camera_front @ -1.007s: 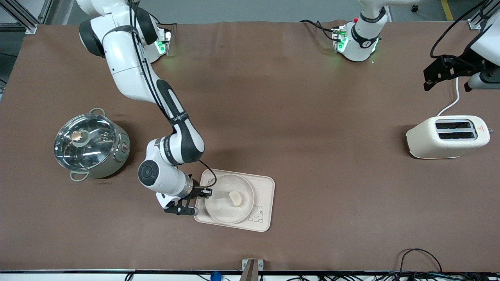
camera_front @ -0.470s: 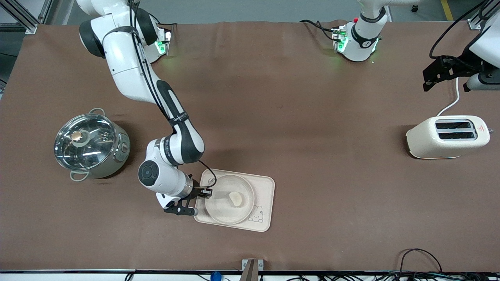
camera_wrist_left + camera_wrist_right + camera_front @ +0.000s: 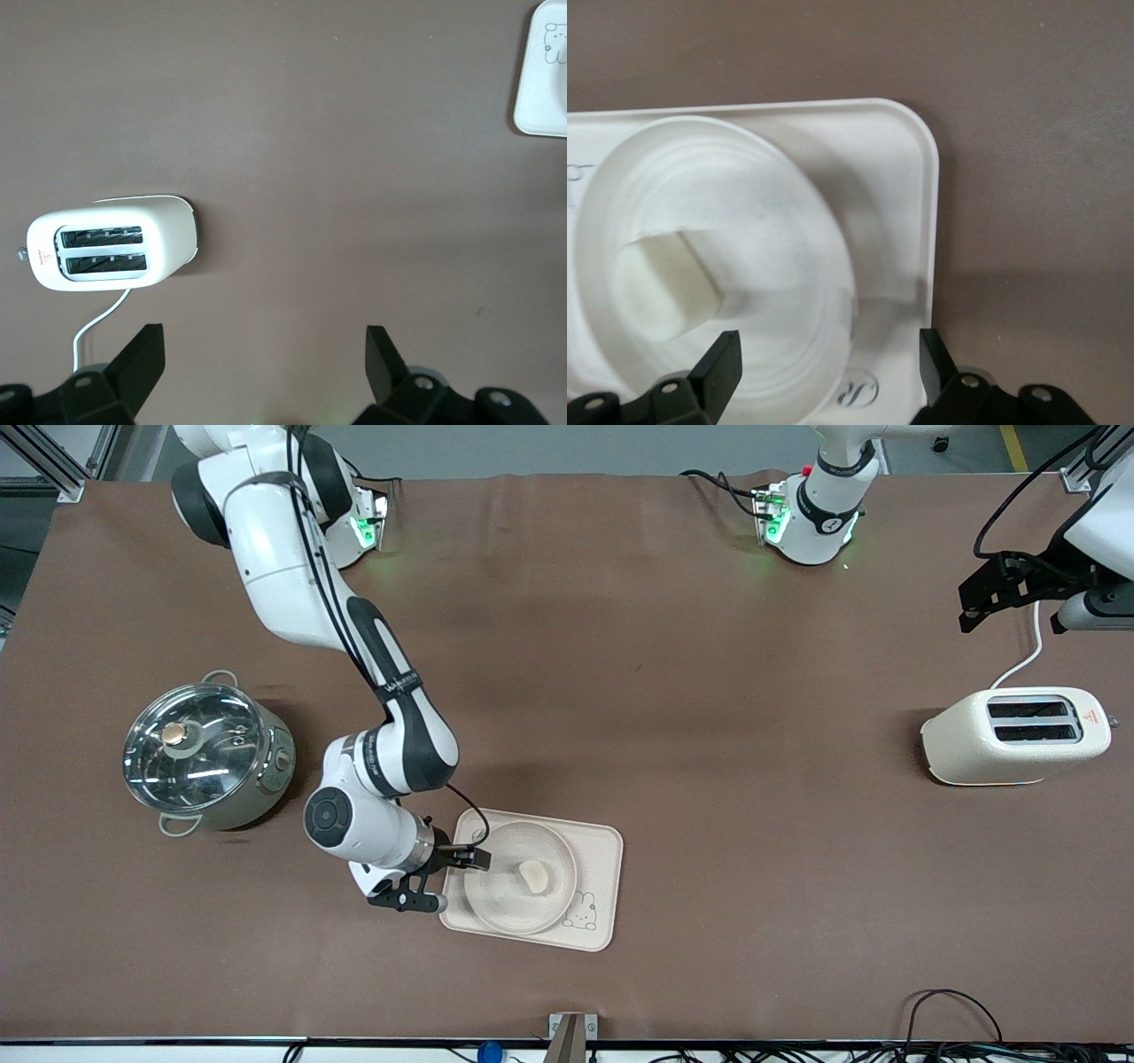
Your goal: Place bun in plate and plate on tray
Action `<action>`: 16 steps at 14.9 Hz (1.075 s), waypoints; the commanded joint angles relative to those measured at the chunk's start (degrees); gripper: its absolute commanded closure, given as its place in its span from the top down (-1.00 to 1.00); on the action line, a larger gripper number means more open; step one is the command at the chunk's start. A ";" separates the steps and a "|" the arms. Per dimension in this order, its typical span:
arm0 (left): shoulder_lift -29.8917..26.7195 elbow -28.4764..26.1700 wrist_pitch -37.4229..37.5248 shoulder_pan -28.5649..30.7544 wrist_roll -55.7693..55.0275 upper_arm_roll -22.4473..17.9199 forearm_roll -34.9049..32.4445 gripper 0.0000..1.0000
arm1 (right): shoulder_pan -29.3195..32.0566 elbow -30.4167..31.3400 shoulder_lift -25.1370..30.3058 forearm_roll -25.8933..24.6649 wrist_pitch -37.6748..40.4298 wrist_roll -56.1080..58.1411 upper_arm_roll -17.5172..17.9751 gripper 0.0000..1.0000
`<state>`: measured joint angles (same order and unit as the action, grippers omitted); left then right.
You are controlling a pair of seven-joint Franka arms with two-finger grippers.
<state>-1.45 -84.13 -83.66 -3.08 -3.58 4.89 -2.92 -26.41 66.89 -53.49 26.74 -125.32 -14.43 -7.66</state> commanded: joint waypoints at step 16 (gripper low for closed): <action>7.66 -0.24 -5.60 -2.62 -0.90 1.34 1.43 1.00 | 9.27 5.52 33.68 -19.70 36.18 11.35 -8.87 1.00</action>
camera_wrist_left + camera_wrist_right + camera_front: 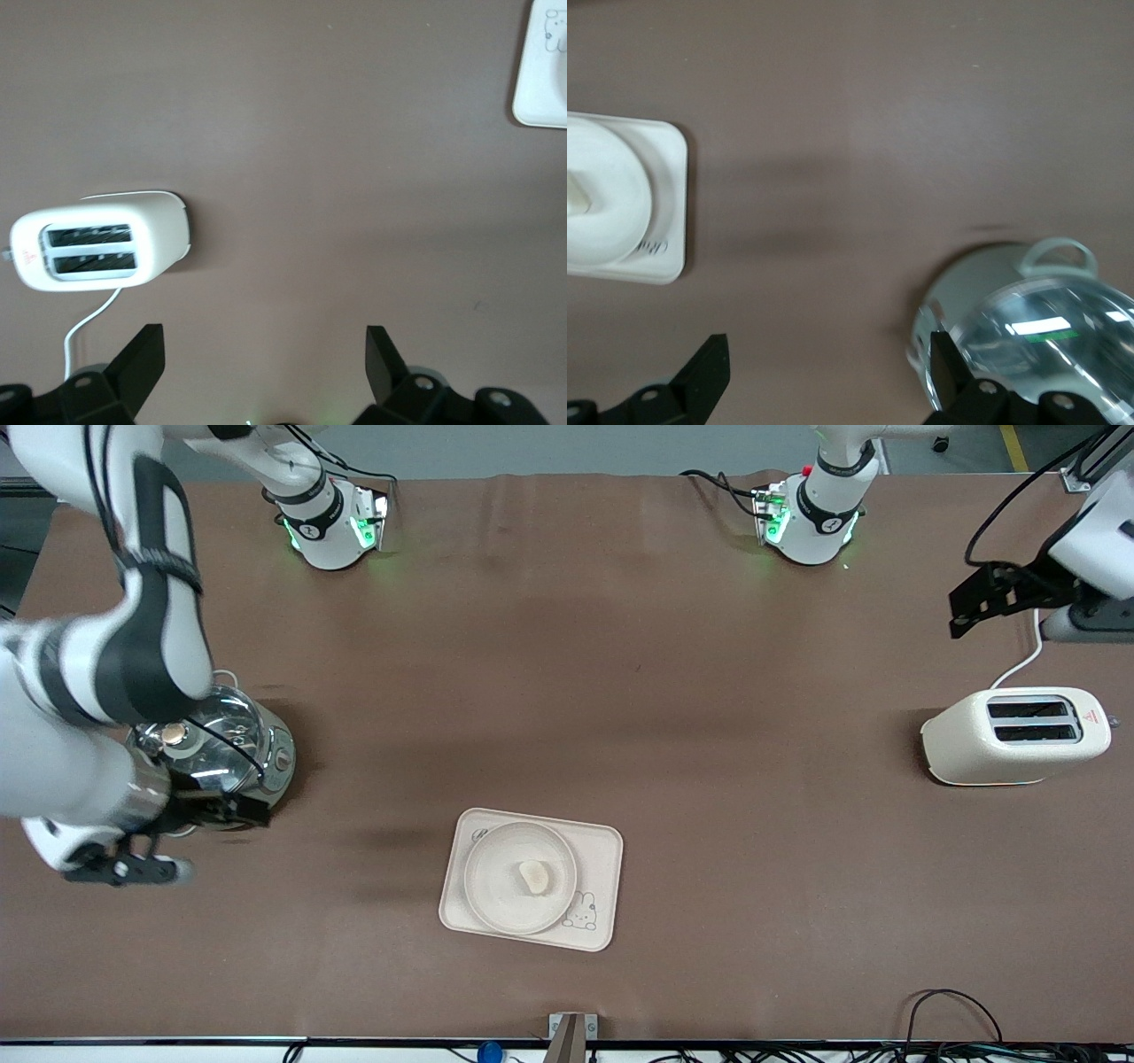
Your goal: Place bun in plate and plate on tray
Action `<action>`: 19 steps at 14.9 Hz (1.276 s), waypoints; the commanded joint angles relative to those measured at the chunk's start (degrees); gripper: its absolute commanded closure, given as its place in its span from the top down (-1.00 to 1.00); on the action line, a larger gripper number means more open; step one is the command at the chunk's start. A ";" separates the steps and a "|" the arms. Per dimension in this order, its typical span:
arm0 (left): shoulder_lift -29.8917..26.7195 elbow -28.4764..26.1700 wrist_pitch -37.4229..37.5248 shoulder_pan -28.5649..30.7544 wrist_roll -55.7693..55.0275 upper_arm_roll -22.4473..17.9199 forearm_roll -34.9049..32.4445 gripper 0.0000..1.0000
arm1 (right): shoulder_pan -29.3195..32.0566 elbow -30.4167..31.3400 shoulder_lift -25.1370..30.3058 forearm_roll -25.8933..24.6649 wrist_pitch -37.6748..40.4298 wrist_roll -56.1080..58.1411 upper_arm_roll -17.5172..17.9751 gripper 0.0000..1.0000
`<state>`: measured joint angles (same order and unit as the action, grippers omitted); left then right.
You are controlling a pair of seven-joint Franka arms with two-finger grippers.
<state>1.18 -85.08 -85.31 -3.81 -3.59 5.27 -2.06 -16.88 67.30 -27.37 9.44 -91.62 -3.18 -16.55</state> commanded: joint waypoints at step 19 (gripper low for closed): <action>3.59 -0.16 -5.76 -4.90 -4.16 0.97 -2.18 1.00 | 15.39 21.03 30.71 -10.05 6.37 3.54 11.45 1.00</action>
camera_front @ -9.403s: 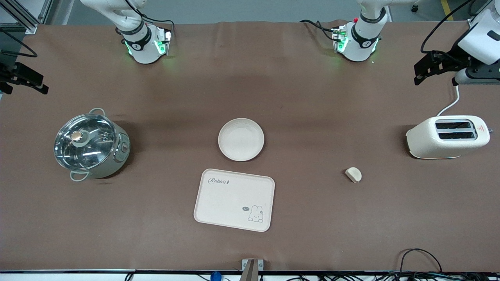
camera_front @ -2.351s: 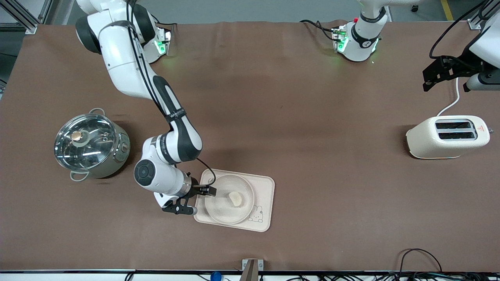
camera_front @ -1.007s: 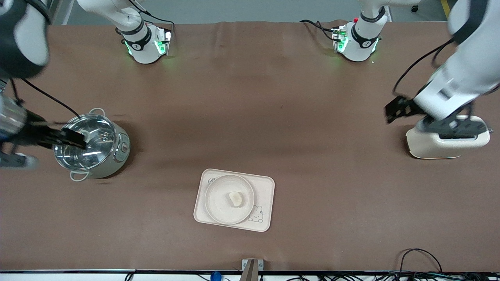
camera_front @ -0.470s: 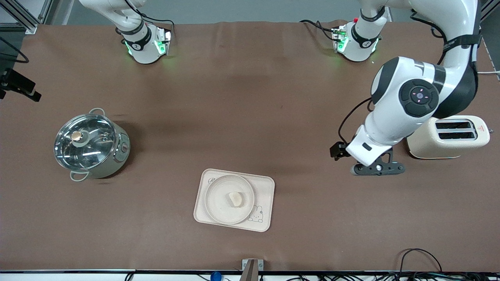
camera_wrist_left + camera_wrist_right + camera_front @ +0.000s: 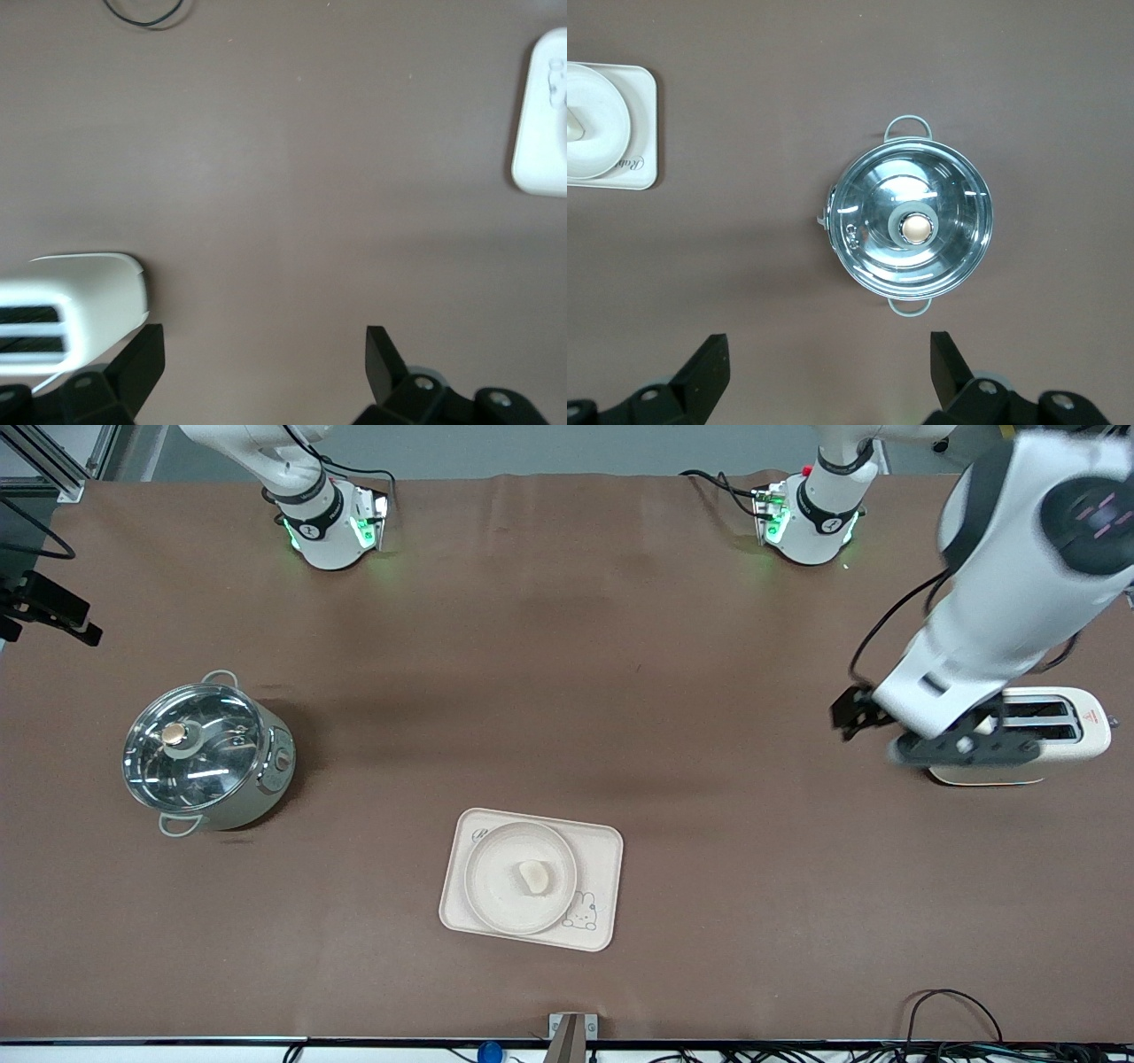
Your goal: Place bun in plate and plate on tray
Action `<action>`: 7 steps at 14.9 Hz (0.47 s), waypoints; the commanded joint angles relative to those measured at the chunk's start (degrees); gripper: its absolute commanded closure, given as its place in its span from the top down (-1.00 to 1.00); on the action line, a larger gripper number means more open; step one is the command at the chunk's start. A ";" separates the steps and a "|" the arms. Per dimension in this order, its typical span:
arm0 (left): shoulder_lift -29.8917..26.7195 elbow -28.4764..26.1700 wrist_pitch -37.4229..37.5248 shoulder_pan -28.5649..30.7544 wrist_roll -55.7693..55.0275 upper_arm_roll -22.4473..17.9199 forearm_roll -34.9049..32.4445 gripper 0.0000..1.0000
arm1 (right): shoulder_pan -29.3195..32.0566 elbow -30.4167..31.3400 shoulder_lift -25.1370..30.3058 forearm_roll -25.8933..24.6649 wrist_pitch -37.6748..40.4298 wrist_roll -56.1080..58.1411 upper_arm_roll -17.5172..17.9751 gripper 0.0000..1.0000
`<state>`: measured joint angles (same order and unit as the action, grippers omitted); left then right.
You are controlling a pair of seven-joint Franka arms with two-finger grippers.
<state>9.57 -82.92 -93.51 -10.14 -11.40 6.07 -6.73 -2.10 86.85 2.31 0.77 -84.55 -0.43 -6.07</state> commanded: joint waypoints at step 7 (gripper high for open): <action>-14.93 -8.67 3.59 4.87 7.95 -0.18 7.34 1.00 | 0.69 1.13 0.94 -3.92 -0.36 3.57 1.06 1.00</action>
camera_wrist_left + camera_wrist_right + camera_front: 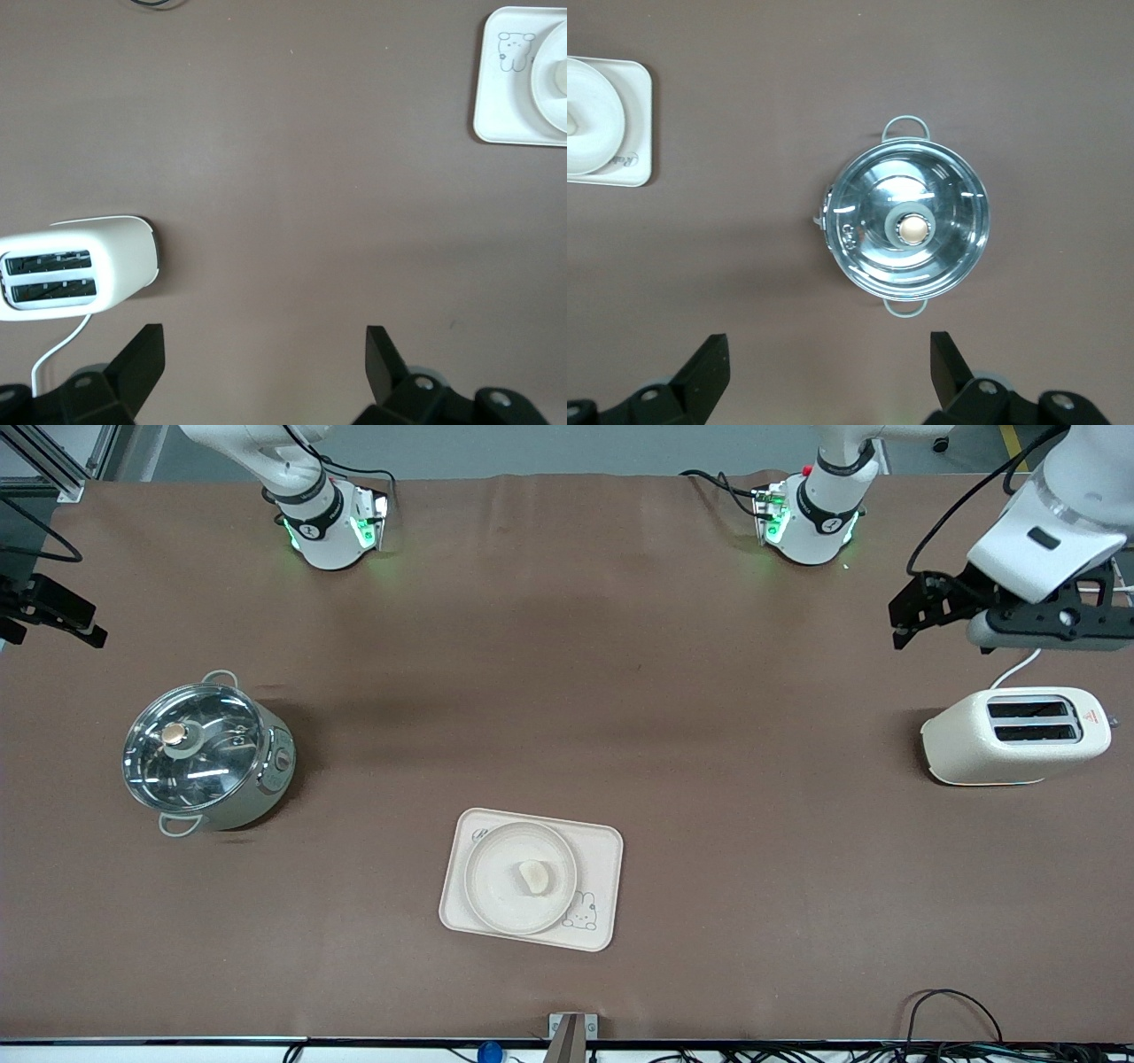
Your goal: Place bun in plate and plate on tray
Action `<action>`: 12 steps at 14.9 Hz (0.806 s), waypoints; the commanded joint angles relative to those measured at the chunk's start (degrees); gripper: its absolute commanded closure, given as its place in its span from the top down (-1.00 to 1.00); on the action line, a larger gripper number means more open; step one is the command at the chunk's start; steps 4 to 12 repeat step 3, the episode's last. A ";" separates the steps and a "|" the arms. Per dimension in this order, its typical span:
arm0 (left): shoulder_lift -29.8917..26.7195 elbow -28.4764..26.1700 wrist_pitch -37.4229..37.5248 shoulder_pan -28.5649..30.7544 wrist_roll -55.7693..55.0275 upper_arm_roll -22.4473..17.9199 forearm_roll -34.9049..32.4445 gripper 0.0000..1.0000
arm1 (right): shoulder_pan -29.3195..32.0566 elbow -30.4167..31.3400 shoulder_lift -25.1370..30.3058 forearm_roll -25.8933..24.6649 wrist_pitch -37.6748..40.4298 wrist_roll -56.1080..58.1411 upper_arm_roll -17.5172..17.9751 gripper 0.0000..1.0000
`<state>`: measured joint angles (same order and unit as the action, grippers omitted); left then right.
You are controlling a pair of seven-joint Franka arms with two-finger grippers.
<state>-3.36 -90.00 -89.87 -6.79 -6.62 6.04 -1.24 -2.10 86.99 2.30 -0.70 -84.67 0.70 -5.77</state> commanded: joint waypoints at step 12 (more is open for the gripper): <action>-1.12 1.32 1.45 1.87 3.19 -0.24 1.85 1.00 | -0.01 0.98 1.04 -2.46 0.12 2.47 1.02 1.00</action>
